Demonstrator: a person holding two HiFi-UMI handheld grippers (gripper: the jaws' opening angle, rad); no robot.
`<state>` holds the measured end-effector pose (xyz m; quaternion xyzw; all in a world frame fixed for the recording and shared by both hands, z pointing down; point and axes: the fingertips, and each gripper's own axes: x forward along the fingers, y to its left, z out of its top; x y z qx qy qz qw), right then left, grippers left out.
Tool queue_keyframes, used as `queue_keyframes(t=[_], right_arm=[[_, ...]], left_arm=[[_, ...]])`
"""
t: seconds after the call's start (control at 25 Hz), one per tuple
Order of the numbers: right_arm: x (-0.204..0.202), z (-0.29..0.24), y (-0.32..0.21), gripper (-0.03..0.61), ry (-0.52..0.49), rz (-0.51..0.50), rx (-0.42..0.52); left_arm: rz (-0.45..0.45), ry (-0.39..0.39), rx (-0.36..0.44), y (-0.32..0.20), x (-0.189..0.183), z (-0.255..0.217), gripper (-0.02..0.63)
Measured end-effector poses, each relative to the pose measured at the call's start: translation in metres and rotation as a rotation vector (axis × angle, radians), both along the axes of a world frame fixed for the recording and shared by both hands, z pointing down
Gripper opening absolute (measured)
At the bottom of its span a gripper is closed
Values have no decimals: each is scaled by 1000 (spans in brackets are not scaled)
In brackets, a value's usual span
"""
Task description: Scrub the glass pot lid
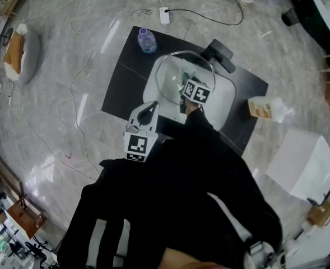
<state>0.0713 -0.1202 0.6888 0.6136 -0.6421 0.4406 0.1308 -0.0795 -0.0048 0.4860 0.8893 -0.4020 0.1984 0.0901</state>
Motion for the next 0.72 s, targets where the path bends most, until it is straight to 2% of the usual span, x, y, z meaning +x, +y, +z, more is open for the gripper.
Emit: queue_keyframes(t=[0.4, 0.72], right_arm=[[-58, 12, -17, 67, -67, -112, 15], [-87, 25, -33, 67, -112, -165, 11]], left_arm=[[-86, -10, -33, 4, -30, 11, 2], [-129, -21, -58, 5, -46, 18, 2]])
